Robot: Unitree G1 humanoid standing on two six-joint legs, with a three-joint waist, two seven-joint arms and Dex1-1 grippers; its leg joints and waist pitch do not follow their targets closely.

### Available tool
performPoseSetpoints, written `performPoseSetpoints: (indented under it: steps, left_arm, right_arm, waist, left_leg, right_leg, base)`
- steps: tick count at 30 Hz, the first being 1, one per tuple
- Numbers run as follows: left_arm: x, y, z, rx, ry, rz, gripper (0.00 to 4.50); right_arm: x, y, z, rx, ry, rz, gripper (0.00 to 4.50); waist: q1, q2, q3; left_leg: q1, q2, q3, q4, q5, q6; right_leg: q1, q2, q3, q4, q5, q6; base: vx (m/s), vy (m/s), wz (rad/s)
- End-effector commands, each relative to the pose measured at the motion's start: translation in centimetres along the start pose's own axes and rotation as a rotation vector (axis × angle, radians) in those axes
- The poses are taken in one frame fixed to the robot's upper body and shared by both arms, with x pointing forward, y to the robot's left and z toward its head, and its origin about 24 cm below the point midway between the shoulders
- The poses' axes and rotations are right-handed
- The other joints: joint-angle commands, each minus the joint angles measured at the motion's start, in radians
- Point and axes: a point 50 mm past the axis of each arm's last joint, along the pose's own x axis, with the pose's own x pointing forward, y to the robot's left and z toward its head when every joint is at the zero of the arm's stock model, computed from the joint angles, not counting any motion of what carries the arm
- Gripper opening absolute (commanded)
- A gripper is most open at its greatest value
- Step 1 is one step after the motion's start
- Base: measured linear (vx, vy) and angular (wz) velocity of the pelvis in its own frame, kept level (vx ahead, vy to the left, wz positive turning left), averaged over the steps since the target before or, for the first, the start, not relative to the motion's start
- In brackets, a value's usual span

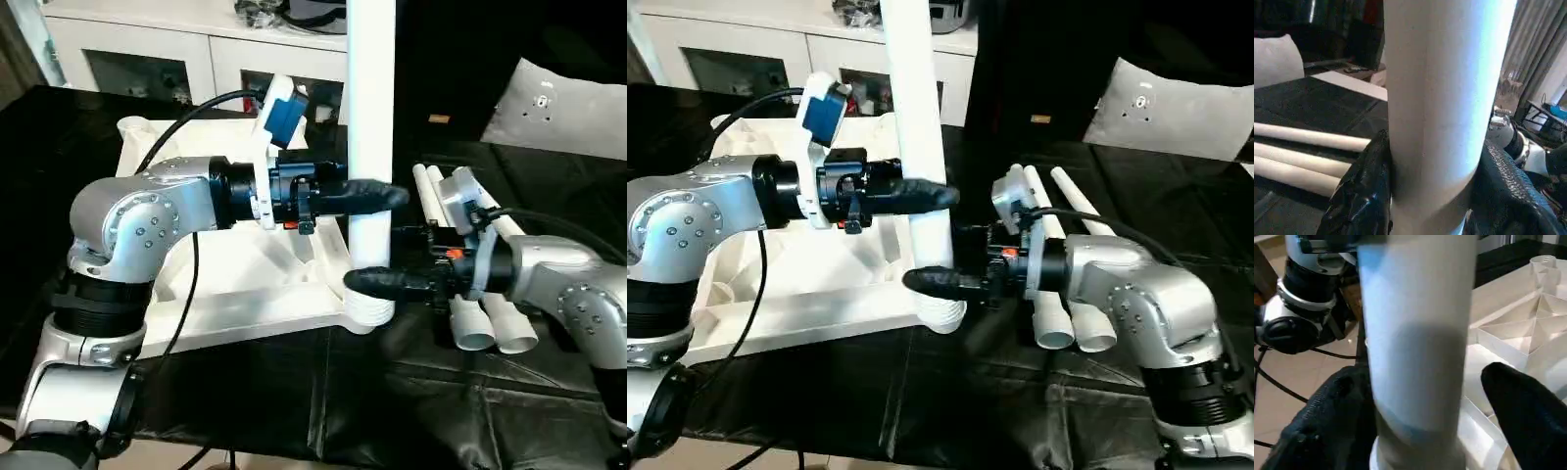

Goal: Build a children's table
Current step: Pick table leg

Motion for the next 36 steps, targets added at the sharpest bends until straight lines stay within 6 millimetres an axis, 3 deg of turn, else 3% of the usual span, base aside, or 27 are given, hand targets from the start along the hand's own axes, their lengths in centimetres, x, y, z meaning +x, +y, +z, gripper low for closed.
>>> performPoseSetpoints:
  steps: [1,7,10,12,21,31,32,36]
  left_arm:
    - [0.2,-0.2,0.6,0.042,0.008,-0.005,1.85]
    - [0.3,0.0,0.6,0.055,0.021,0.005,1.85]
    - [0.4,0.1,0.6,0.063,0.027,0.012,1.85]
    - [0.4,0.1,0.6,0.072,0.035,0.015,1.85]
    - [0.7,0.0,0.6,0.092,0.053,0.004,1.85]
    - [1.1,0.0,0.5,0.100,0.056,-0.001,1.85]
    - [1.1,0.0,0.5,0.101,0.057,-0.001,1.85]
    - [1.1,0.0,0.4,0.109,0.070,-0.008,1.85]
  right_arm:
    - [0.0,-0.1,0.2,-0.020,0.012,-0.011,3.78]
    - [0.1,-0.1,-0.2,-0.005,0.036,-0.010,3.01]
    - [0.2,0.1,-0.5,0.004,0.047,0.000,2.93]
    - [0.3,0.1,-0.6,0.010,0.055,0.003,2.57]
    - [0.5,0.1,-0.9,0.032,0.064,0.006,1.97]
    - [0.9,0.0,-1.6,0.051,0.082,-0.014,1.92]
    - [1.0,0.0,-1.6,0.059,0.082,-0.018,2.47]
    - [1.0,-0.3,-1.6,0.072,0.079,-0.040,2.81]
  waist:
    - [0.003,0.002,-0.068]
    - [0.003,-0.002,-0.068]
    - [0.003,-0.002,-0.068]
    - [0.002,-0.002,-0.068]
    - [0.003,-0.002,-0.069]
    - [0.002,-0.001,-0.069]
    - [0.003,0.002,-0.069]
    - [0.002,0.000,-0.070]
  left_leg:
    - [-0.004,0.044,0.001,-0.076,0.028,0.016]
    - [-0.006,0.043,0.001,-0.075,0.025,0.015]
    - [-0.006,0.043,0.001,-0.075,0.026,0.015]
    - [-0.007,0.042,0.001,-0.075,0.025,0.015]
    - [-0.006,0.043,0.001,-0.074,0.032,0.014]
    - [-0.006,0.043,0.001,-0.075,0.035,0.012]
    - [-0.006,0.044,0.000,-0.075,0.035,0.012]
    - [-0.005,0.044,0.000,-0.075,0.035,0.010]
  right_leg:
    - [0.067,-0.084,0.050,-0.066,-0.145,-0.209]
    - [0.069,-0.084,0.050,-0.068,-0.159,-0.201]
    - [0.069,-0.084,0.050,-0.069,-0.164,-0.197]
    - [0.070,-0.084,0.050,-0.069,-0.164,-0.196]
    - [0.069,-0.084,0.049,-0.067,-0.152,-0.200]
    - [0.069,-0.084,0.049,-0.066,-0.142,-0.205]
    - [0.069,-0.085,0.049,-0.065,-0.141,-0.206]
    - [0.069,-0.085,0.049,-0.066,-0.143,-0.207]
  base:
    - [0.000,0.000,0.00]
    - [0.000,0.000,0.00]
    - [0.000,0.000,0.00]
    - [0.000,0.000,0.00]
    - [0.000,0.000,0.00]
    - [0.000,0.000,0.00]
    - [0.000,0.000,0.00]
    - [0.000,0.000,0.00]
